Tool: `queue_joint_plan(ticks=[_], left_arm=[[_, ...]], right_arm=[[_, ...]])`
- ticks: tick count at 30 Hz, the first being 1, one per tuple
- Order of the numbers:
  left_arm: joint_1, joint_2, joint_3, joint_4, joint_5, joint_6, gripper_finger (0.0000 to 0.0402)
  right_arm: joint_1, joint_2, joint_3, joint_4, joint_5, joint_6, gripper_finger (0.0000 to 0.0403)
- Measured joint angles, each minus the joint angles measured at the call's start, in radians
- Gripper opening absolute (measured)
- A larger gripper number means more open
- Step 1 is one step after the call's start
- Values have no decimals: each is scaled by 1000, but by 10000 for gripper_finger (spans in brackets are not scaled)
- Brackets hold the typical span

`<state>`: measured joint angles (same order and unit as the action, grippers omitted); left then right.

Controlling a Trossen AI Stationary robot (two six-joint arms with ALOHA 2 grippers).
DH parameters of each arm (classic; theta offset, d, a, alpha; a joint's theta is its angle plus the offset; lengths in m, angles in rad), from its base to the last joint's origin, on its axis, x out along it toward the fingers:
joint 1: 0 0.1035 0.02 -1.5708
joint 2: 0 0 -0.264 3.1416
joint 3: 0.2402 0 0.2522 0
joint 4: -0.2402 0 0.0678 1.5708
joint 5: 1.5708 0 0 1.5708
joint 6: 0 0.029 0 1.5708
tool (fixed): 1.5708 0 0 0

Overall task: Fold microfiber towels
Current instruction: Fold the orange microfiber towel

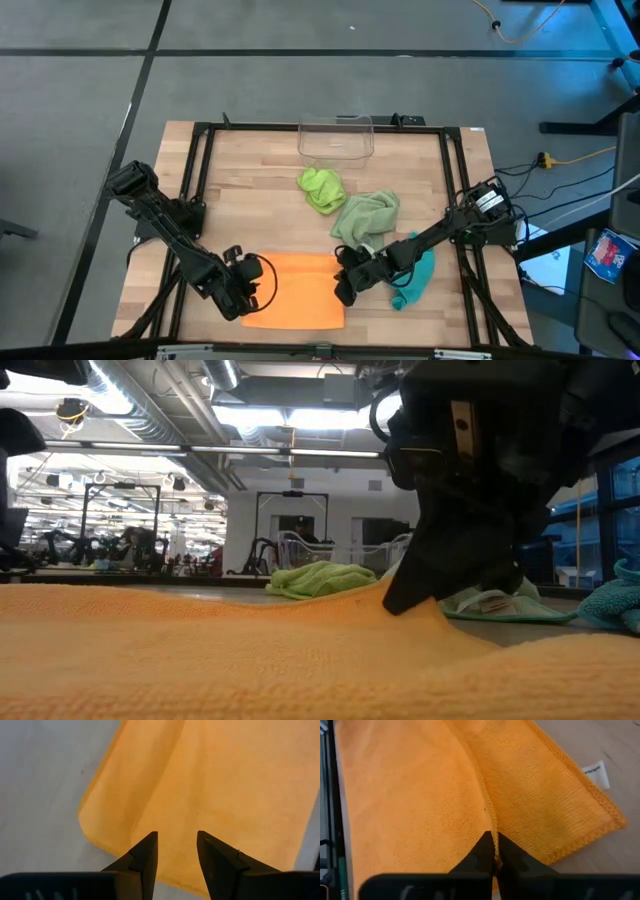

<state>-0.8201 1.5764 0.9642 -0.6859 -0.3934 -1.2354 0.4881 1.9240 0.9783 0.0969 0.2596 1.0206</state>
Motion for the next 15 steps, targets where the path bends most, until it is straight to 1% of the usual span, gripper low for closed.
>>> queue_joint_plan(ticks=[3,6,9,12,15], left_arm=[[0,0,0,-1,1,-11,129],[0,0,0,-1,-33,-2,129],[0,0,0,-2,-70,14,129],[0,0,0,-2,-72,15,129],[0,0,0,-2,-73,15,129]], right_arm=[[0,0,0,5,15,-1,9],[0,0,0,33,24,-34,5],[7,0,0,100,21,-121,5],[27,-1,0,178,2,-217,4],[49,-1,0,249,-39,-293,4]])
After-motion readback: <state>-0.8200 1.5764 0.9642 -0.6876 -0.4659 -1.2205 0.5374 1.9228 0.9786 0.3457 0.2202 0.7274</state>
